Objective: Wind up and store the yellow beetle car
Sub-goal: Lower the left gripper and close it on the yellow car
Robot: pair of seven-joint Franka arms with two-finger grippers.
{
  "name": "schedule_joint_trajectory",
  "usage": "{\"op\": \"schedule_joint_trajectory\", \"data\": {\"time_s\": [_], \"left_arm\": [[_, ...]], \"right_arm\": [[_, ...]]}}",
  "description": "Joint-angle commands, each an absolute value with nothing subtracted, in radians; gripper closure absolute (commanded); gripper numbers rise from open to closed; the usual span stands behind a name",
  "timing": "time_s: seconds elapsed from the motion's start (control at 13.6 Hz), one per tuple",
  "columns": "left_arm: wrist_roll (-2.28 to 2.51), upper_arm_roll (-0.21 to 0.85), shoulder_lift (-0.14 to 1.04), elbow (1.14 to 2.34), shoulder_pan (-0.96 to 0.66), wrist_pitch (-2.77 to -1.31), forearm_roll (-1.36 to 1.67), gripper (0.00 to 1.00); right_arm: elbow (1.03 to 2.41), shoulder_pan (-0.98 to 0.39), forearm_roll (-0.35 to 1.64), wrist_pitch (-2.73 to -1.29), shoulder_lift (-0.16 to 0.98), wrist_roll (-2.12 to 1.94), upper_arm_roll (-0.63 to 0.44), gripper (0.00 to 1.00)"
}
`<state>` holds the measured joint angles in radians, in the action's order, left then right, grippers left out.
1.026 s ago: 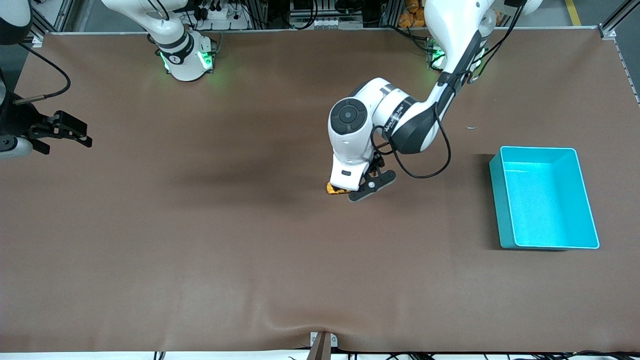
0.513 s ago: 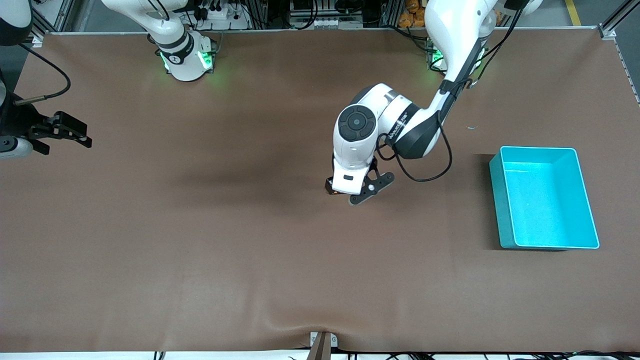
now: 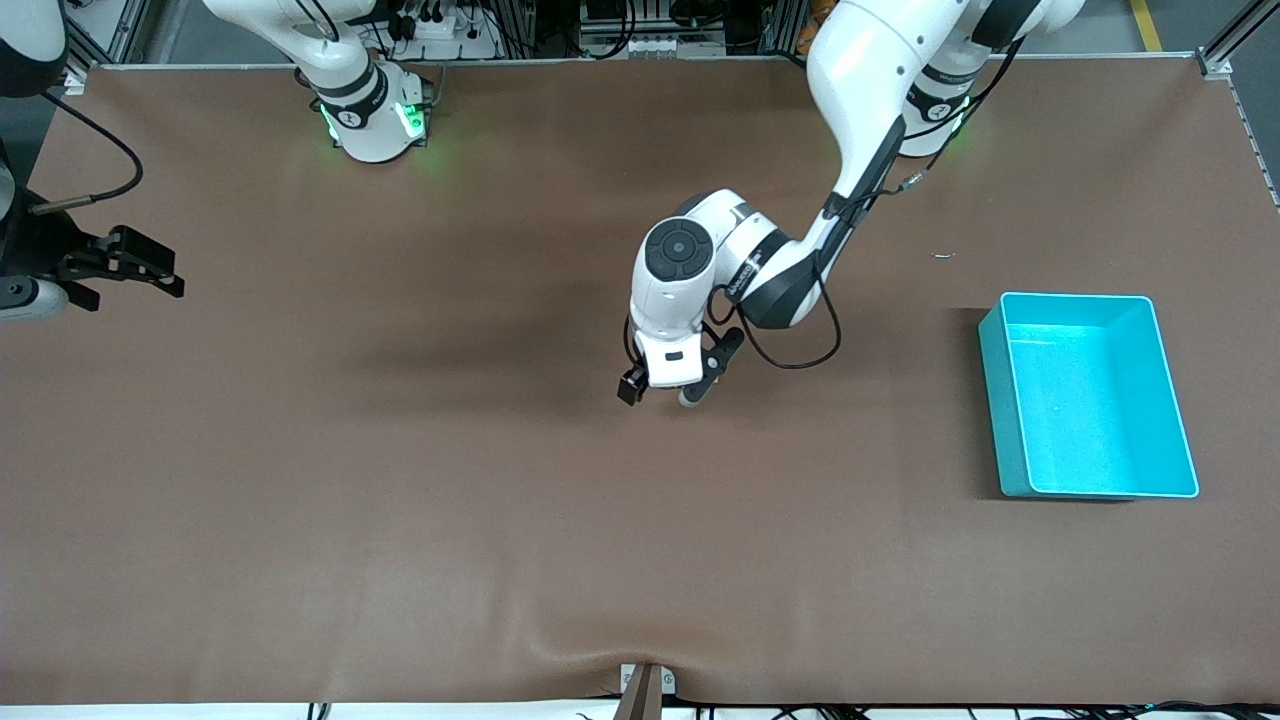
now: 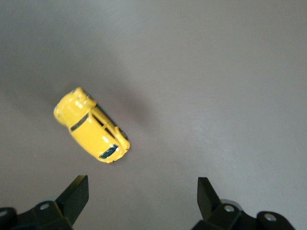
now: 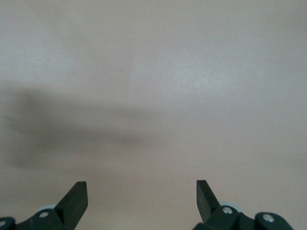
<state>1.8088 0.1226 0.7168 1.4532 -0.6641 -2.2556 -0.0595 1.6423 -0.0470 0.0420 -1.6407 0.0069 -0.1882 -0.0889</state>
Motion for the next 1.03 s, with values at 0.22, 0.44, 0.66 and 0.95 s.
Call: {"op": "schedule_joint_trajectory", "data": {"time_s": [0.22,0.44,0.66,0.95], "left_arm": [[2.153,0.112,0.695,1.554,-0.664,-2.296,-0.058,0.00],[2.249,0.106,0.695,1.607,-0.660,-2.296,-0.063,0.00],[2.308,0.106,0.703,1.621,-0.657,-2.296,-0.083,0.00],[2.367,0.106,0.721,1.621,-0.655,-2.347,-0.118,0.00]], "right_arm": [[1.632,-0.045,0.028,-1.646,0.008,-0.183,-0.092,0.00],[1.631,-0.049,0.028,-1.646,0.011,-0.183,-0.092,0.00],[1.631,-0.052,0.031,-1.647,0.017,-0.183,-0.092,0.00],[1.631,-0.057,0.029,-1.649,0.026,-0.183,-0.092,0.00]]}}
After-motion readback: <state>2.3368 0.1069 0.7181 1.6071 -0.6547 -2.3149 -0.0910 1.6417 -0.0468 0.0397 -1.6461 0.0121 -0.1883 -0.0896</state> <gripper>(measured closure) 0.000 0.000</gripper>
